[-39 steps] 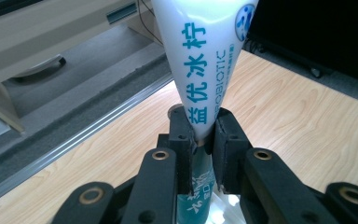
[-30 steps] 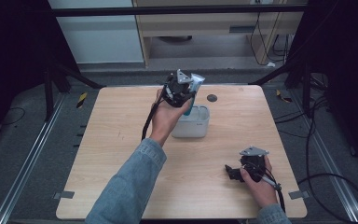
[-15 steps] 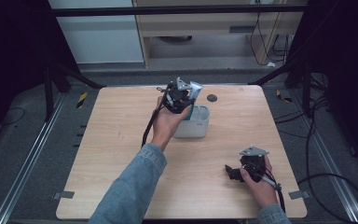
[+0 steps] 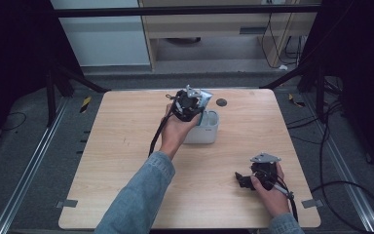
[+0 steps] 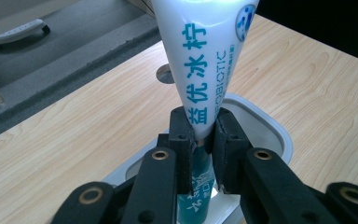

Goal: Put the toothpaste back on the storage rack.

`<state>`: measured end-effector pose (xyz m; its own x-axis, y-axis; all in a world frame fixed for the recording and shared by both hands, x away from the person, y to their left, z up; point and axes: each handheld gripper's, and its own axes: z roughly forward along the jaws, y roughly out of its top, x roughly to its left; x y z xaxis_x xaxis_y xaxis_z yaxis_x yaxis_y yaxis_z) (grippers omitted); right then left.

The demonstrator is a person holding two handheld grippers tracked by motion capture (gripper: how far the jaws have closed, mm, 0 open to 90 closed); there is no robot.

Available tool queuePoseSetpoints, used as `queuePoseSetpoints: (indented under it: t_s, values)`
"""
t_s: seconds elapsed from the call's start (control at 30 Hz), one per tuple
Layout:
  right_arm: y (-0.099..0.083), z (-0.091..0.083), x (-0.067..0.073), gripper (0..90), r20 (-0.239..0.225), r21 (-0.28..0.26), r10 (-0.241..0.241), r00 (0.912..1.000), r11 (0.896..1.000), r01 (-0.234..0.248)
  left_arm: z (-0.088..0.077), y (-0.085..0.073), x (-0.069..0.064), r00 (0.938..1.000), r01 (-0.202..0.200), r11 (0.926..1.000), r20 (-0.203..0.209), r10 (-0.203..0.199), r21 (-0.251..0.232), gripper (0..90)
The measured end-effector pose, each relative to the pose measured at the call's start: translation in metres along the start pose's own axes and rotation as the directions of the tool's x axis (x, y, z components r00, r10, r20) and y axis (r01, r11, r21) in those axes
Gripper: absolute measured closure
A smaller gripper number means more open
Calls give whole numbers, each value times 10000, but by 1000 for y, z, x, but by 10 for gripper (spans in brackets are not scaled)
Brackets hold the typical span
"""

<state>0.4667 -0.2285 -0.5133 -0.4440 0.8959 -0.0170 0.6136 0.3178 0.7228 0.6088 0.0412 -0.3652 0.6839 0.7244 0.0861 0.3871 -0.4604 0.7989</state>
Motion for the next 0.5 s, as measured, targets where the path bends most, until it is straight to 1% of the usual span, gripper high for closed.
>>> queuePoseSetpoints:
  t_s: [0.3, 0.5]
  values:
    - [0, 0, 0, 4, -6, 11, 15, 10000, 10000, -15, 7, -2, -4, 10000, -67, 9997, 67, 65, 216, 790]
    - [0, 0, 0, 4, -6, 14, 20, 10000, 10000, -20, 11, -4, -6, 10000, 21, 9997, 76, -23, 261, 790]
